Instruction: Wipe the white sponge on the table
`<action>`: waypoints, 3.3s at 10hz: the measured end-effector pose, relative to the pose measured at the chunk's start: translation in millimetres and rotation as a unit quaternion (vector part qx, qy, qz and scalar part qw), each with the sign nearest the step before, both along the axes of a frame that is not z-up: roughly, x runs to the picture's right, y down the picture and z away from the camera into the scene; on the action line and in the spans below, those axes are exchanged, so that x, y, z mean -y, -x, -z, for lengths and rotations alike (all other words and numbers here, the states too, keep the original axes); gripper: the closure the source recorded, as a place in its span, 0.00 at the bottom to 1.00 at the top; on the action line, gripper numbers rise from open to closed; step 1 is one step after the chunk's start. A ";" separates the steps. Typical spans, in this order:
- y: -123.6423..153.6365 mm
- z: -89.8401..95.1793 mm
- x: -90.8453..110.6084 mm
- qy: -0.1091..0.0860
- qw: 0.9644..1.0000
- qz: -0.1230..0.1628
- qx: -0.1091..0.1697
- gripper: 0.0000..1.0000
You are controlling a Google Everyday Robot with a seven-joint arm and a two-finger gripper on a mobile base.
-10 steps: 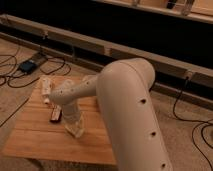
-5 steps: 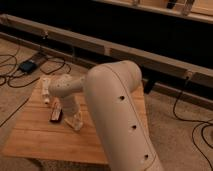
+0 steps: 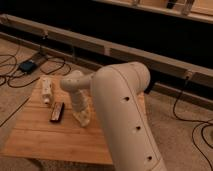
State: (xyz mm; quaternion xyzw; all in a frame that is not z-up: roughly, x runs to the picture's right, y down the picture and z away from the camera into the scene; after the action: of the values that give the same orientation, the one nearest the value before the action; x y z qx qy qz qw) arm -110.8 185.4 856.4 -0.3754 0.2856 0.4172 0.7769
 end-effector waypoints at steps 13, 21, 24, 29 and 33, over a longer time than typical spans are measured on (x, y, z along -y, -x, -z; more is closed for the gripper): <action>-33.7 50.9 -52.6 0.085 0.993 0.056 0.067 1.00; 33.3 48.2 -44.6 0.085 0.981 0.124 0.122 1.00; 55.1 38.1 -25.9 0.071 0.984 0.102 0.124 1.00; 42.6 4.5 -10.5 0.073 0.992 0.079 0.063 1.00; 11.7 -15.8 6.4 0.065 0.997 0.049 0.012 1.00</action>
State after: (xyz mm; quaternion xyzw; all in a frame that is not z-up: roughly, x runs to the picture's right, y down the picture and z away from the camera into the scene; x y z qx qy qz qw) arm -122.5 179.0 872.2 -0.4155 0.3211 0.3545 0.7737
